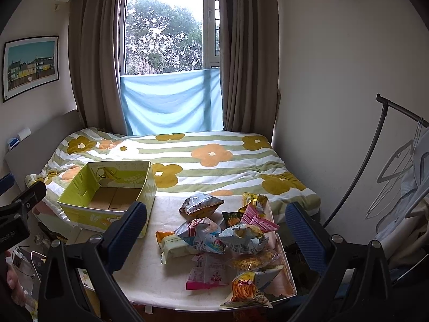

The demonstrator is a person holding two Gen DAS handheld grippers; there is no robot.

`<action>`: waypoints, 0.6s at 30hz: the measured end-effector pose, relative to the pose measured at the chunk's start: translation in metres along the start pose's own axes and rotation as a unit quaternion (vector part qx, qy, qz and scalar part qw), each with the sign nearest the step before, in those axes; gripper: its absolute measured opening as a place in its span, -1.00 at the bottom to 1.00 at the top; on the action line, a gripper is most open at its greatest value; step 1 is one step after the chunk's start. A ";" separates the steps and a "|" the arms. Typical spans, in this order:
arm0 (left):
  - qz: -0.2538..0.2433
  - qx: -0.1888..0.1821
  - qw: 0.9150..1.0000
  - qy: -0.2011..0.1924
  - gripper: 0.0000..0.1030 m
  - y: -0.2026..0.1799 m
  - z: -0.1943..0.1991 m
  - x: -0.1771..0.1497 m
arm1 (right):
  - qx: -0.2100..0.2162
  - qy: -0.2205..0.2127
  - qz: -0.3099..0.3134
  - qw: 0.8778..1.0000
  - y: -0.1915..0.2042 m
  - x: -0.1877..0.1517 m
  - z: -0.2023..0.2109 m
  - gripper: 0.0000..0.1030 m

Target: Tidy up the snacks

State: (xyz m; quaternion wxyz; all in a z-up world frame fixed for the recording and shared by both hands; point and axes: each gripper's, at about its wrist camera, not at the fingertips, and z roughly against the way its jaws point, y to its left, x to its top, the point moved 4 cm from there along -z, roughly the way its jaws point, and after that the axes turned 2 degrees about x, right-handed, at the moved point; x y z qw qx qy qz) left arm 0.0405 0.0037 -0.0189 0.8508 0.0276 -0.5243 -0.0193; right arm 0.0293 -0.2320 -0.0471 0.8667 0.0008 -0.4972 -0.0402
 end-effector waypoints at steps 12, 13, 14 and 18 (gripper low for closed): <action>0.005 -0.004 1.000 0.004 0.99 0.002 -0.002 -0.002 | -0.005 -0.004 0.002 1.000 0.002 -0.001 0.000 0.99; 0.005 -0.005 1.000 0.005 0.99 0.003 -0.002 -0.002 | -0.004 -0.004 0.001 1.000 0.001 -0.001 0.000 0.99; 0.005 -0.005 1.000 0.005 0.99 0.000 -0.002 -0.003 | -0.003 -0.004 -0.001 1.000 0.001 -0.001 0.000 0.99; 0.004 -0.006 1.000 0.005 0.99 -0.001 -0.002 -0.005 | -0.003 -0.003 -0.001 1.000 0.000 -0.001 0.001 1.00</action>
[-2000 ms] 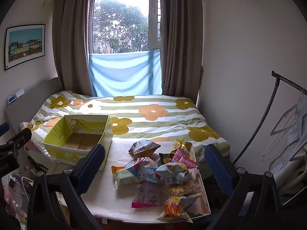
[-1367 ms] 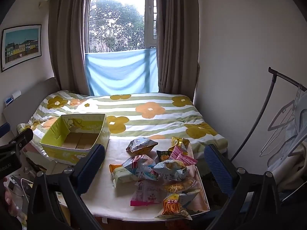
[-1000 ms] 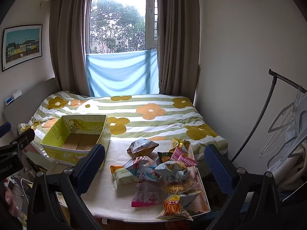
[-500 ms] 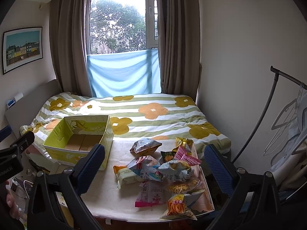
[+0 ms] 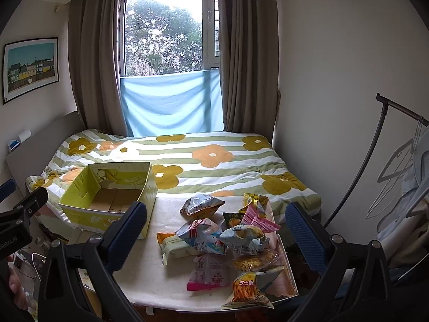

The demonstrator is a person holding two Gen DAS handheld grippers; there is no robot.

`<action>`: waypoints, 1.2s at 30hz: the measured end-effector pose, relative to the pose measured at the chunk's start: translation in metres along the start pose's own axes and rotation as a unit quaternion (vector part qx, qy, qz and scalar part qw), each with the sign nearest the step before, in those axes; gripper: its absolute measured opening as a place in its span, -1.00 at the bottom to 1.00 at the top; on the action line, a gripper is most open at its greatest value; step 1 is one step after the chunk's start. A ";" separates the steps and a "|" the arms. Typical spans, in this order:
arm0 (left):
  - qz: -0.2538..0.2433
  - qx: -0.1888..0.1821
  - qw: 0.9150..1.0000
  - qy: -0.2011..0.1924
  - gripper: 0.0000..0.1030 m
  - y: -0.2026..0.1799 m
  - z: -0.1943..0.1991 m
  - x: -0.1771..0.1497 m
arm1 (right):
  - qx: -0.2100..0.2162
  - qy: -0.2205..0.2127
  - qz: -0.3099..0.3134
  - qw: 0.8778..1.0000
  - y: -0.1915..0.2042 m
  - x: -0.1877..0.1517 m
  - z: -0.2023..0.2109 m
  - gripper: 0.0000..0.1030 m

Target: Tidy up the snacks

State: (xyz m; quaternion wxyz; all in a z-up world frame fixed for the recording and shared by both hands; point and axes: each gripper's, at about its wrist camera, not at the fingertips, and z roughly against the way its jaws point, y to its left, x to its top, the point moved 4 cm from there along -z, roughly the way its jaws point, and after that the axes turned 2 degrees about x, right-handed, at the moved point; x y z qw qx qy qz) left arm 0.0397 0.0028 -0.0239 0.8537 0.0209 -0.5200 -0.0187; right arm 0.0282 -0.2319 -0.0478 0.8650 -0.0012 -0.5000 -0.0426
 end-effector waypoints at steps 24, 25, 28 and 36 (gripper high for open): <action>0.002 -0.006 1.000 -0.001 0.99 -0.002 0.004 0.002 | 0.007 -0.001 0.004 1.000 0.004 -0.001 0.004 0.99; 0.002 -0.006 1.000 -0.001 0.99 -0.002 0.004 0.002 | 0.007 -0.001 0.004 1.000 0.004 -0.001 0.004 1.00; 0.002 -0.007 1.000 0.000 0.99 -0.002 0.004 0.002 | 0.006 0.000 0.005 1.000 0.004 0.000 0.004 0.99; 0.005 -0.013 1.000 0.004 0.99 0.001 0.000 0.004 | 0.010 0.001 0.001 1.000 0.003 0.001 0.002 1.00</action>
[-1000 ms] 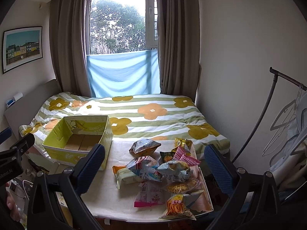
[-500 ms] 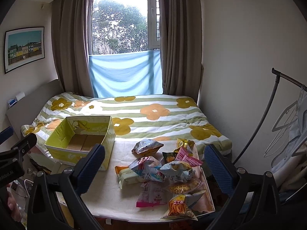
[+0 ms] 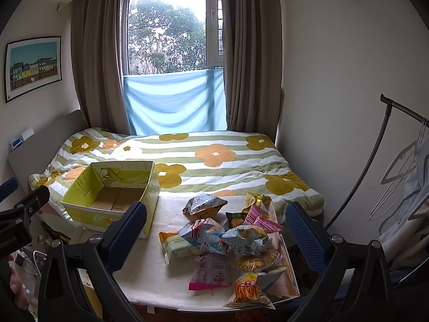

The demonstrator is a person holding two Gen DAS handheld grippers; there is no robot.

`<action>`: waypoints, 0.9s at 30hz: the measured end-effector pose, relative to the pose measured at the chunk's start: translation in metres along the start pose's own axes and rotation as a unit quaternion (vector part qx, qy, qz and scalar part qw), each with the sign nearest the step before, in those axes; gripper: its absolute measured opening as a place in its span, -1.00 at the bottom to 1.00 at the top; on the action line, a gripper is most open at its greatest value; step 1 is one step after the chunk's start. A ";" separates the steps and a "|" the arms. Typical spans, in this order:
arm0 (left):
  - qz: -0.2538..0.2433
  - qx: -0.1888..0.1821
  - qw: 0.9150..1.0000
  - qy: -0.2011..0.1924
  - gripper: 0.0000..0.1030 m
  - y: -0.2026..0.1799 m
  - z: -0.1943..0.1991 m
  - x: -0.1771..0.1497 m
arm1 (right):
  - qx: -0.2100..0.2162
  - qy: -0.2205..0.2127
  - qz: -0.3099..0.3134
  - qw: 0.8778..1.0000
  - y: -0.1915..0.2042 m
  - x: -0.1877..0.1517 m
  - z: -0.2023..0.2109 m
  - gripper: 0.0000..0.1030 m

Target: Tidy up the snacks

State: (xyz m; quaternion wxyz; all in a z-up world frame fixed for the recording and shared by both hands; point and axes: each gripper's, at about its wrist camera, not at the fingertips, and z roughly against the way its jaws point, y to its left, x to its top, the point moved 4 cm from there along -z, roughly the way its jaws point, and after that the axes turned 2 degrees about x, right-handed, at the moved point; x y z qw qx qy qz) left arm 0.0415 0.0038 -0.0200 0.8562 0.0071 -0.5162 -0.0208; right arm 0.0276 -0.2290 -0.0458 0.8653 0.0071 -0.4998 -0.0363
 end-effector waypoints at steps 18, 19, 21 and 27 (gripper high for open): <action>-0.071 -0.150 0.978 0.124 0.99 -0.060 -0.115 -0.032 | -0.048 0.093 -0.094 0.990 -0.051 -0.042 -0.049 1.00; -0.072 -0.158 0.975 0.135 0.99 -0.067 -0.122 -0.035 | -0.047 0.101 -0.097 0.989 -0.055 -0.045 -0.054 1.00; -0.074 -0.176 0.969 0.160 0.99 -0.082 -0.140 -0.045 | -0.042 0.120 -0.106 0.986 -0.064 -0.051 -0.065 0.99; -0.091 -0.198 0.952 0.217 0.99 -0.128 -0.195 -0.072 | -0.026 0.165 -0.139 0.976 -0.093 -0.067 -0.110 0.99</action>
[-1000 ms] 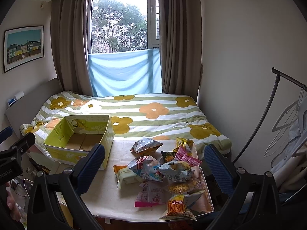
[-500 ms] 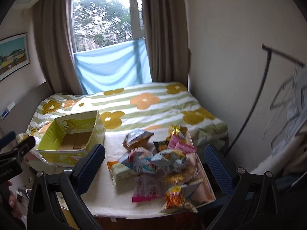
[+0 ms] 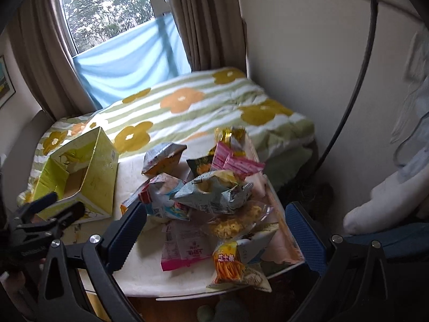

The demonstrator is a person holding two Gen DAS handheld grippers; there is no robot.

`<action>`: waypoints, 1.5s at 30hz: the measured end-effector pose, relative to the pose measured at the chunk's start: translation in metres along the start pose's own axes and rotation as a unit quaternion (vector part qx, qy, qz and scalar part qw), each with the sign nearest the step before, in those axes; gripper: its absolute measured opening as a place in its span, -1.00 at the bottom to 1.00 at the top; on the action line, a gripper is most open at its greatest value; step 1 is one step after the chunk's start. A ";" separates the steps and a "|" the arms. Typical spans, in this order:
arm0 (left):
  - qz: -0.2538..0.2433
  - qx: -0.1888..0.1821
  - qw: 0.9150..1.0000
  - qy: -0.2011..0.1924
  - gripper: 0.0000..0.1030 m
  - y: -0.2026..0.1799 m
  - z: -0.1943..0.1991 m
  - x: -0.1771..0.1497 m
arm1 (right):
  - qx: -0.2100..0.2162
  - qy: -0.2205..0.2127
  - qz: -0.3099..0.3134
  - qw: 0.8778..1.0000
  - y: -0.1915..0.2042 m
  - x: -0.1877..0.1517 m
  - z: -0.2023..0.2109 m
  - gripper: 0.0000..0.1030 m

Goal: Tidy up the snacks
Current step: 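Grasp the white shrimp-flake bag with the left tool while the right tool grasps the potato-chip bag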

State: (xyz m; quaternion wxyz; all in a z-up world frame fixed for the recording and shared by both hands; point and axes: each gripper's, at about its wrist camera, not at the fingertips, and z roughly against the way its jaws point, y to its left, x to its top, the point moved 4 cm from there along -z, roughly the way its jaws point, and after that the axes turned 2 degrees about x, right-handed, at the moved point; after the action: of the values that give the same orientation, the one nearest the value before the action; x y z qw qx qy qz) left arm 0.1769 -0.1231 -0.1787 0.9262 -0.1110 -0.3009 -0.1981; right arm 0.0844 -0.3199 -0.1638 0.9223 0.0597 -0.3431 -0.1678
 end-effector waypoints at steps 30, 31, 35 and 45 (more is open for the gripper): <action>-0.142 0.019 0.981 0.132 0.99 -0.092 -0.159 0.001 | 0.120 0.193 -0.101 0.969 -0.050 0.020 -0.159 0.99; -0.142 0.019 0.981 0.134 0.99 -0.092 -0.160 0.001 | 0.121 0.196 -0.103 0.968 -0.051 0.020 -0.161 0.99; -0.147 0.022 0.980 0.135 0.98 -0.092 -0.164 0.000 | 0.128 0.207 -0.112 0.964 -0.053 0.017 -0.168 0.99; -0.143 0.036 0.979 0.138 0.50 -0.084 -0.161 0.001 | 0.140 0.218 -0.113 0.959 -0.051 0.017 -0.178 0.98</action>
State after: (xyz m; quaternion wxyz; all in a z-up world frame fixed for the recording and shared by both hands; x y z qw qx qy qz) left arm 0.2238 -0.2513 -0.2989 0.9244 -0.0052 -0.1899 -0.3307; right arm 0.1987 -0.3746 -0.3001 0.9322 0.2616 -0.1448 -0.2042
